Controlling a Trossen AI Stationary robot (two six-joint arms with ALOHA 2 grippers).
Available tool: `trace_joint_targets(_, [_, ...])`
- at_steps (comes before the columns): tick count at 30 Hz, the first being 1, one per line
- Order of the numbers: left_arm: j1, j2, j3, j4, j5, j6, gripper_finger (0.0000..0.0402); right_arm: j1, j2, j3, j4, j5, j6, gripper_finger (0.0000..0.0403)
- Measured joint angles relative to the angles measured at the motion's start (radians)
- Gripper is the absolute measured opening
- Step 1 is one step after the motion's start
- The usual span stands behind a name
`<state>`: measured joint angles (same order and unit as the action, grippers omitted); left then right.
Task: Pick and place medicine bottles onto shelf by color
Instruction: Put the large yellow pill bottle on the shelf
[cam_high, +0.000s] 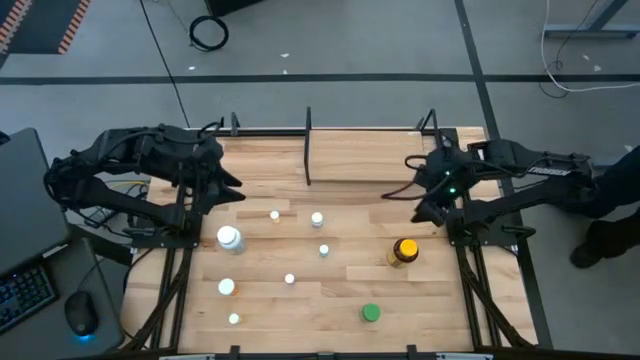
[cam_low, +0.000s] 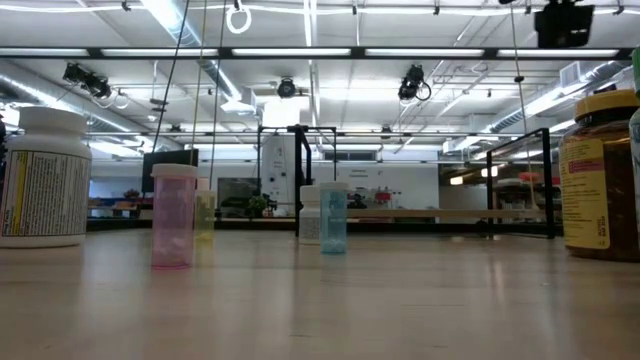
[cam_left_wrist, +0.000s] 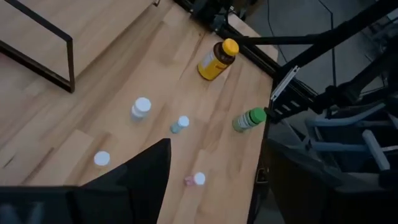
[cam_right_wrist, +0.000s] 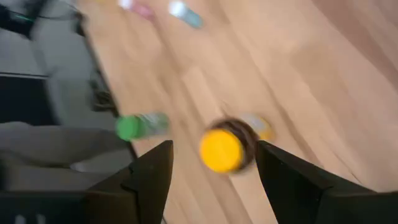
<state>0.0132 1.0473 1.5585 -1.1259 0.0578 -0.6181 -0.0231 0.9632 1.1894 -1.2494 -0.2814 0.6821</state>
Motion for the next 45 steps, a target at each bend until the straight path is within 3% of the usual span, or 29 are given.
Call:
trace_joint_targets(4, [0.001,0.0,0.0,0.025,0.0,0.001,0.0259,0.036,0.034,0.044,-0.121,0.02,0.03,0.0236])
trace_joint_targets(10, [0.002,0.004,0.044,0.202,-0.011,0.09,0.0259,0.109,0.087,0.053,-0.208,0.016,0.059,0.0237])
trace_joint_targets(18, [-0.018,0.121,0.281,0.055,-0.058,0.24,0.0259,0.187,0.144,0.053,-0.217,-0.026,0.131,0.0237])
trace_joint_targets(29, [-0.018,0.313,0.535,-0.222,-0.057,0.343,0.0259,0.38,0.146,0.053,-0.21,-0.061,0.461,0.0237])
trace_joint_targets(35, [-0.018,0.358,0.568,-0.302,-0.057,0.342,0.0259,0.448,0.15,0.053,-0.203,-0.053,0.59,0.0237])
trace_joint_targets(45, [-0.031,0.362,0.595,-0.22,-0.053,0.277,0.0258,0.553,0.155,0.053,-0.186,-0.03,0.784,0.0237])
